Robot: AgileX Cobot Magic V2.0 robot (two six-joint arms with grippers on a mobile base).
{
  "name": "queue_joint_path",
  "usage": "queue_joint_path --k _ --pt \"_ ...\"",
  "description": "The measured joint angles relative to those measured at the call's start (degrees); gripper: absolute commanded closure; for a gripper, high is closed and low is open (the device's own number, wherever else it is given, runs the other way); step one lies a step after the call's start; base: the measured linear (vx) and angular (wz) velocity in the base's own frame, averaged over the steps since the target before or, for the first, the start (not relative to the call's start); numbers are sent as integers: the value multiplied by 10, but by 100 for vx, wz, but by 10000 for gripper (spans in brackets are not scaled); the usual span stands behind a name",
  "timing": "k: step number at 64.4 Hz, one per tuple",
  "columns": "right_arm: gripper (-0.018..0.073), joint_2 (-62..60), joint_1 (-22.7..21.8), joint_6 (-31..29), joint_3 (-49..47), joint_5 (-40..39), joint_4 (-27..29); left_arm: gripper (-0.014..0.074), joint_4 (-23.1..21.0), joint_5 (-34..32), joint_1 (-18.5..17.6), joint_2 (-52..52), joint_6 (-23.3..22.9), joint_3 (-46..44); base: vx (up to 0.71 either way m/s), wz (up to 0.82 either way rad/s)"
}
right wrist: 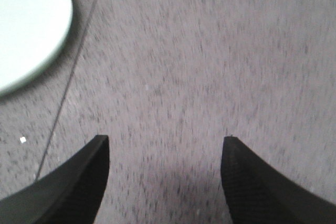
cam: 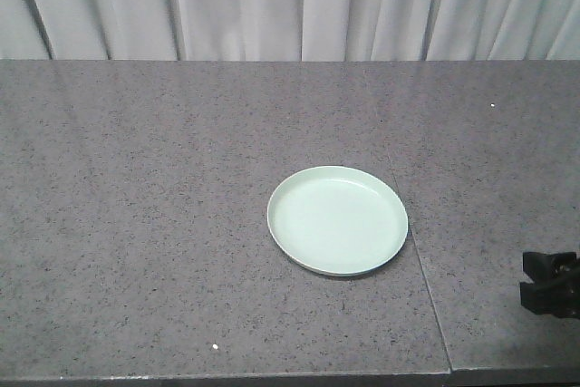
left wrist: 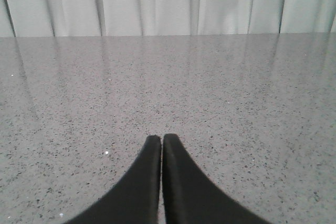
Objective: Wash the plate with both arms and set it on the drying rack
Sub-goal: 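Move the right gripper down to the rim of the pale green plate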
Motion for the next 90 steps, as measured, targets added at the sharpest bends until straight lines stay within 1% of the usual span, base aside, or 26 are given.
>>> queue_joint_path --k 5,11,17,24,28,33,36,44,52,55,61,74,81,90 --pt "104 0 21 -52 -26 -1 16 601 0 0 0 0 0 0 0 0" --pt "104 8 63 -100 -63 -6 42 601 0 0 0 0 0 0 0 0" --pt "104 36 108 -114 -107 -4 56 601 0 0 0 0 0 0 0 0" --pt "104 86 142 -115 -163 16 59 601 0 0 0 0 0 0 0 0" --pt "104 125 150 -97 -203 38 60 601 0 1 0 0 0 0 0 0" --pt "104 177 151 -61 -252 75 58 601 0 1 0 0 0 0 0 0" --pt "104 213 151 -29 -285 104 51 601 0 1 0 0 0 0 0 0" --pt "104 299 151 31 -363 178 27 601 0 1 0 0 0 0 0 0" --pt "104 378 151 91 -436 234 -2 601 0 1 0 0 0 0 0 0" --pt "104 402 151 105 -459 250 -7 601 0 1 0 0 0 0 0 0" --pt "104 448 151 117 -503 284 -12 601 0 1 0 0 0 0 0 0" --pt "104 531 151 120 -574 345 -28 601 0 1 0 0 0 0 0 0" --pt "104 564 151 121 -595 366 -28 601 0 1 0 0 0 0 0 0" --pt "104 587 151 122 -601 372 -29 601 0 1 0 0 0 0 0 0"
